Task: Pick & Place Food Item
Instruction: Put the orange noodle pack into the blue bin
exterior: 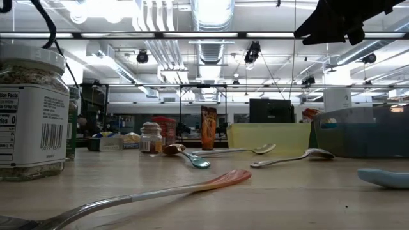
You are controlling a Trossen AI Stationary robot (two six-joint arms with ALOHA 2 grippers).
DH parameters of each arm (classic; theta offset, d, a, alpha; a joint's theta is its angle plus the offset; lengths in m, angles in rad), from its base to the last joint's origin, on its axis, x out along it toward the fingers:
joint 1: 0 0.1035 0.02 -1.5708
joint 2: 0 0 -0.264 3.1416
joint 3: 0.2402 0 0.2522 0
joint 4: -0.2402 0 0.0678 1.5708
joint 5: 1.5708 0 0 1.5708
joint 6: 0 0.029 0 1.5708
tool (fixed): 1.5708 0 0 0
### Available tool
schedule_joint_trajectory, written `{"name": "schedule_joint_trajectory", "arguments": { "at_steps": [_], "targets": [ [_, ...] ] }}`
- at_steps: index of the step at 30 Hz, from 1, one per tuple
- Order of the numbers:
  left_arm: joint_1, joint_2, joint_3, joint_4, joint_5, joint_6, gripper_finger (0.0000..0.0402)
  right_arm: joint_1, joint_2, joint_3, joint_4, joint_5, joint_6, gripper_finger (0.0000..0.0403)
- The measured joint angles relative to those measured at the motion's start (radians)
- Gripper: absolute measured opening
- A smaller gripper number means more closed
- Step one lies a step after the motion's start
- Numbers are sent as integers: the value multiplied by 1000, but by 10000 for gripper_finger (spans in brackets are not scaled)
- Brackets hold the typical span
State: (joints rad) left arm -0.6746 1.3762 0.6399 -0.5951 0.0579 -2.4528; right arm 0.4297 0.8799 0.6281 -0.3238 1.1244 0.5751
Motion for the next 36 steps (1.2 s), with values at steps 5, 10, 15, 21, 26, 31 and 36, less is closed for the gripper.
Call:
{"name": "schedule_joint_trajectory", "arguments": {
  "at_steps": [5,10,15,21,26,31,36],
  "targets": [
    [0,0,-58,119,14,-13,256,0,0,0,0,0,0,231],
    [-1,-1,-63,128,25,-13,212,0,0,0,0,0,0,231],
    [0,-1,-64,129,25,-9,126,0,0,0,0,0,0,231],
    [0,-1,-63,135,23,-6,32,0,0,0,0,0,0,231],
    [0,-7,-62,136,21,15,10,0,0,0,0,0,0,231],
    [-1,-37,-63,146,16,29,12,0,0,0,0,0,0,231],
    [-2,-80,-63,125,-11,48,12,0,0,0,0,0,0,231]
  ]
}}
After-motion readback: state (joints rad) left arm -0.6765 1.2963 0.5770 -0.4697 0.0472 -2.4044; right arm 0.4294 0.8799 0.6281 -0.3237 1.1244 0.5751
